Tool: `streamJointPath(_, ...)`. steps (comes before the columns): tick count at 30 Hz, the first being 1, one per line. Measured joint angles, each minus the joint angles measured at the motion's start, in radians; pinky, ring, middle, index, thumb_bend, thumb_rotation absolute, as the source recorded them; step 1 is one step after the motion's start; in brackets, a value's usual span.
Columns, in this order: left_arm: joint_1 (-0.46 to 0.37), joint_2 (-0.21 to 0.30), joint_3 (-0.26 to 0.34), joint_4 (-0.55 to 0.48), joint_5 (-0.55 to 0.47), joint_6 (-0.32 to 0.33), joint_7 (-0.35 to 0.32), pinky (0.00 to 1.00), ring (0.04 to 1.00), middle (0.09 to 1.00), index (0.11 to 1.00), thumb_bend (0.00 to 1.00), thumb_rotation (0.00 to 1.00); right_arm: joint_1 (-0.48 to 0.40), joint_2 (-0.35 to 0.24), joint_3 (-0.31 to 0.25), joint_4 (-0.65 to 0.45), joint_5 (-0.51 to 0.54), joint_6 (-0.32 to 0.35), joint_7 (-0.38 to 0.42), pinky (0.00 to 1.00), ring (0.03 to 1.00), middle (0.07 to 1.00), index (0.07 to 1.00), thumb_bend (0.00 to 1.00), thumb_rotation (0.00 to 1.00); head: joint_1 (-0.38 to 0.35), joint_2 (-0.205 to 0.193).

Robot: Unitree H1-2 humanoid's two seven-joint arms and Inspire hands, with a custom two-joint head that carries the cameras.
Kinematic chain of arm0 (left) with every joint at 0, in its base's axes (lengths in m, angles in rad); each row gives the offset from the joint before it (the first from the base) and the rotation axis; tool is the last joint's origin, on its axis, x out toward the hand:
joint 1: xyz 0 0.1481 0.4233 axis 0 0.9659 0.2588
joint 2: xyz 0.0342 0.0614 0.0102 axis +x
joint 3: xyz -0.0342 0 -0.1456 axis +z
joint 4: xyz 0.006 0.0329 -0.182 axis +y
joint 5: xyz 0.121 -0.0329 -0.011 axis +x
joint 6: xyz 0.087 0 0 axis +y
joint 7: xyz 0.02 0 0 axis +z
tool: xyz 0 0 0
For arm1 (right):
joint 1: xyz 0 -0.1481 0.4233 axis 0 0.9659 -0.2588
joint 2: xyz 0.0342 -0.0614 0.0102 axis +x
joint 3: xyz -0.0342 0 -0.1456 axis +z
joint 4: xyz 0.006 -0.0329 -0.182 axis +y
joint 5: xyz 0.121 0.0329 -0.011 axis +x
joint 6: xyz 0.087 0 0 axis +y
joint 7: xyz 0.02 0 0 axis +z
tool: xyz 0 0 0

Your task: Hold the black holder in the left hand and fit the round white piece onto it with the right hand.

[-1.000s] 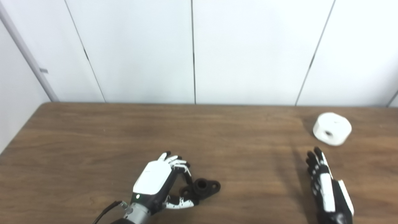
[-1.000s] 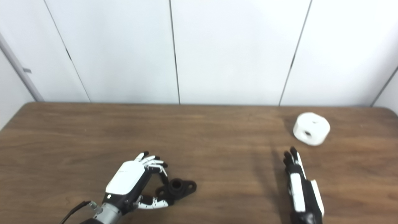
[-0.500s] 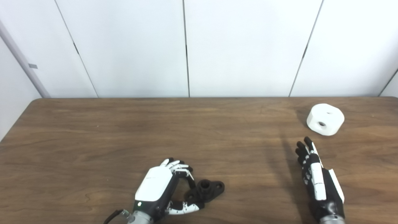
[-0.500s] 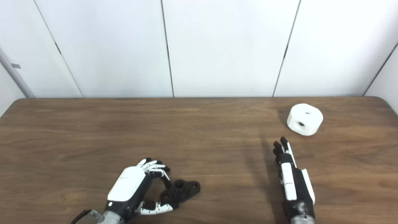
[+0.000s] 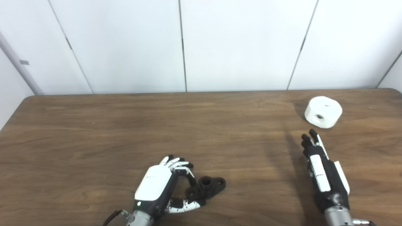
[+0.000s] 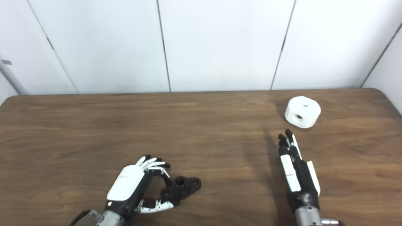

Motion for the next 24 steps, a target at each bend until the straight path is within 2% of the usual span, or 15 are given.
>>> streamJointPath(2, 0.0, 0.0, 0.003, 0.001, -0.002, -0.003, 0.0, 0.97, 0.87, 0.776, 0.486, 0.52, 0.04, -0.009, -0.008, -0.01, -0.01, -0.052, 0.019, -0.015, 0.86, 0.902, 0.906, 0.862, 0.68, 0.54, -0.031, -0.005)
streamJointPath(3, 0.0, 0.0, 0.004, 0.002, -0.002, -0.004, 0.0, 0.96, 0.869, 0.775, 0.486, 0.52, 0.04, -0.016, -0.013, -0.015, -0.017, -0.089, 0.038, -0.027, 0.86, 0.891, 0.887, 0.834, 0.71, 0.52, -0.057, -0.009)
streamJointPath(6, 0.0, 0.002, 0.009, 0.005, -0.002, -0.014, 0.0, 0.95, 0.863, 0.77, 0.486, 0.52, 0.04, -0.044, -0.036, -0.036, -0.048, -0.176, 0.089, -0.053, 0.89, 0.904, 0.877, 0.778, 0.78, 0.4, -0.106, -0.015)
streamJointPath(8, 0.0, 0.006, 0.016, 0.009, -0.005, -0.023, 0.001, 0.95, 0.863, 0.768, 0.486, 0.52, 0.04, -0.074, -0.043, -0.056, -0.061, -0.201, 0.119, -0.062, 0.92, 0.911, 0.877, 0.76, 0.81, 0.37, -0.112, -0.015)
streamJointPath(13, 0.0, 0.011, 0.03, 0.012, -0.026, -0.041, -0.003, 0.94, 0.856, 0.763, 0.486, 0.52, 0.04, -0.147, -0.075, -0.056, -0.092, -0.338, 0.226, -0.073, 0.96, 0.916, 0.862, 0.724, 0.88, 0.34, -0.187, -0.029)
streamJointPath(15, 0.0, 0.015, 0.034, 0.013, -0.029, -0.049, -0.005, 0.93, 0.849, 0.757, 0.486, 0.52, 0.04, -0.173, -0.093, -0.056, -0.106, -0.386, 0.265, -0.072, 0.92, 0.898, 0.861, 0.721, 0.87, 0.32, -0.2, -0.032)
streamJointPath(19, 0.0, 0.023, 0.042, 0.013, -0.032, -0.059, -0.008, 0.92, 0.841, 0.752, 0.486, 0.52, 0.04, -0.222, -0.138, -0.055, -0.109, -0.46, 0.303, -0.061, 0.89, 0.885, 0.867, 0.719, 0.88, 0.31, -0.213, -0.034)
streamJointPath(24, 0.0, 0.027, 0.05, 0.013, -0.033, -0.061, -0.016, 0.91, 0.84, 0.747, 0.485, 0.52, 0.04, -0.276, -0.181, -0.054, -0.093, -0.525, 0.308, -0.035, 0.87, 0.894, 0.882, 0.714, 0.88, 0.3, -0.245, -0.034)
